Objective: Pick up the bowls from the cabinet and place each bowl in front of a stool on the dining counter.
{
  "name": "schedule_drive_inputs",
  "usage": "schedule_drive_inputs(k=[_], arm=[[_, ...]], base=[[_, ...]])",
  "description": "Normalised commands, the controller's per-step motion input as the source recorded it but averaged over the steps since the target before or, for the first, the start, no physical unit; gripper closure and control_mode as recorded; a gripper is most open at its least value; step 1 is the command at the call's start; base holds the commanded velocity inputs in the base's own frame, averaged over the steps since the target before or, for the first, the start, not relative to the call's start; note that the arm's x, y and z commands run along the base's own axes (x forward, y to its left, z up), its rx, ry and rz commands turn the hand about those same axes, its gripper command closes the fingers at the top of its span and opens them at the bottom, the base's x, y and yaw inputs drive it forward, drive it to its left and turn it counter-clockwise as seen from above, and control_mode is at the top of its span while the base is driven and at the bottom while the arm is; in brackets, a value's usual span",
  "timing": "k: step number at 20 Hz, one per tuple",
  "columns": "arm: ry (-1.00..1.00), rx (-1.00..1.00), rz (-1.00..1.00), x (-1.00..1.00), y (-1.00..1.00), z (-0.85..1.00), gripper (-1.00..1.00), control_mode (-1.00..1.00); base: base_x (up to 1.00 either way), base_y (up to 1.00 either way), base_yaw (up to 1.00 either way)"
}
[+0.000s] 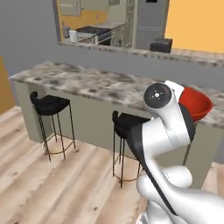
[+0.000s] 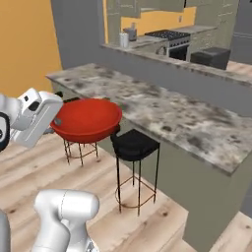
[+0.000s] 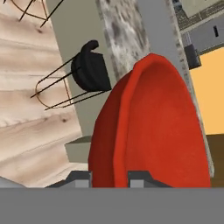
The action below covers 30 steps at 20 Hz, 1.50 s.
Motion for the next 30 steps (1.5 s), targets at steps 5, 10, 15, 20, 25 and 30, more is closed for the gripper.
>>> schedule_drive_inputs(k=[5, 10, 15, 20, 25, 30], arm=[[0.0, 0.0, 0.0, 0.0, 0.0, 0.0, 1.0, 1.0], [0.0, 0.0, 0.0, 0.0, 0.0, 0.0, 1.0, 1.0], [0.0, 0.0, 0.0, 0.0, 0.0, 0.0, 1.0, 1.0], [0.0, 0.0, 0.0, 0.0, 0.0, 0.0, 1.0, 1.0], [0.0, 0.0, 0.0, 0.0, 0.0, 0.0, 1.0, 1.0], [0.0, 0.0, 0.0, 0.0, 0.0, 0.0, 1.0, 1.0]], base=[[0.38, 0.64, -0.81], [0.0, 0.79, -0.74], [0.07, 1.0, -0.52], [0.04, 0.87, -0.26], [0.54, 0.15, -0.18], [0.73, 0.02, -0.07]])
